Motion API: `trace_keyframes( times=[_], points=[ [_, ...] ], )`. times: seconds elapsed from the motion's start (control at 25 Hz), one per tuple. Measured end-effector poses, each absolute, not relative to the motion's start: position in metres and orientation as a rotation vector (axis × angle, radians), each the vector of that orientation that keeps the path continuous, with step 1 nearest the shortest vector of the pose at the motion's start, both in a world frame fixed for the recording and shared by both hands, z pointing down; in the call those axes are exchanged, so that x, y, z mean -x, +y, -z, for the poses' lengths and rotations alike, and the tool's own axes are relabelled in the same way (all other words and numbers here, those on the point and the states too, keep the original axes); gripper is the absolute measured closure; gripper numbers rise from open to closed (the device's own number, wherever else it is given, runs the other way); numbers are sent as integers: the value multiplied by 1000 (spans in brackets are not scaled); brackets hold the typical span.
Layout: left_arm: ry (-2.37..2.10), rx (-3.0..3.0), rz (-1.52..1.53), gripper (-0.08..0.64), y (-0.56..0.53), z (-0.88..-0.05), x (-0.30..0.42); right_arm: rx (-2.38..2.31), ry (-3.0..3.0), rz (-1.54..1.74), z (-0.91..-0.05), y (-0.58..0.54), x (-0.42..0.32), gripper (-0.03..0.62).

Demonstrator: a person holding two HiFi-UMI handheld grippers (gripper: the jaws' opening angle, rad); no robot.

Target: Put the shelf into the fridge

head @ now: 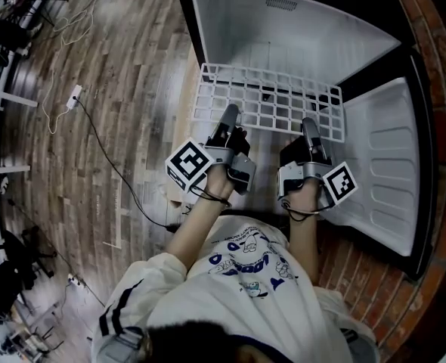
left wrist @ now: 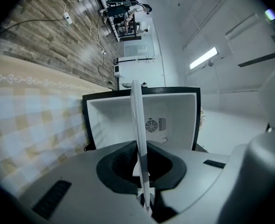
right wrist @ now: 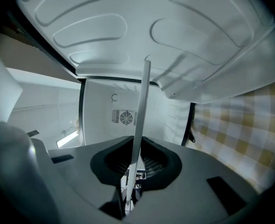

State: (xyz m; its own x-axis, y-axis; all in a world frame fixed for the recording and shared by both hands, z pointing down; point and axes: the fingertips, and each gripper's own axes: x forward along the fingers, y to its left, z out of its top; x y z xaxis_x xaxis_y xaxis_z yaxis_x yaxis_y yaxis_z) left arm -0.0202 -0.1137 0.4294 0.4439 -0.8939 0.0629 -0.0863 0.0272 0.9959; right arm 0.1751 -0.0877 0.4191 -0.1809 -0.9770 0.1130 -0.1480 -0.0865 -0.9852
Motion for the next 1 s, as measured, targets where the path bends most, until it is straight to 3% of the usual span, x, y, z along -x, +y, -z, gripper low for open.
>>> trace_keyframes(
  times=[1.0],
  points=[
    [-928,-1414,813,522,-172,-444,1,1292,1410,1354,-430,-146,-194,538]
  ],
)
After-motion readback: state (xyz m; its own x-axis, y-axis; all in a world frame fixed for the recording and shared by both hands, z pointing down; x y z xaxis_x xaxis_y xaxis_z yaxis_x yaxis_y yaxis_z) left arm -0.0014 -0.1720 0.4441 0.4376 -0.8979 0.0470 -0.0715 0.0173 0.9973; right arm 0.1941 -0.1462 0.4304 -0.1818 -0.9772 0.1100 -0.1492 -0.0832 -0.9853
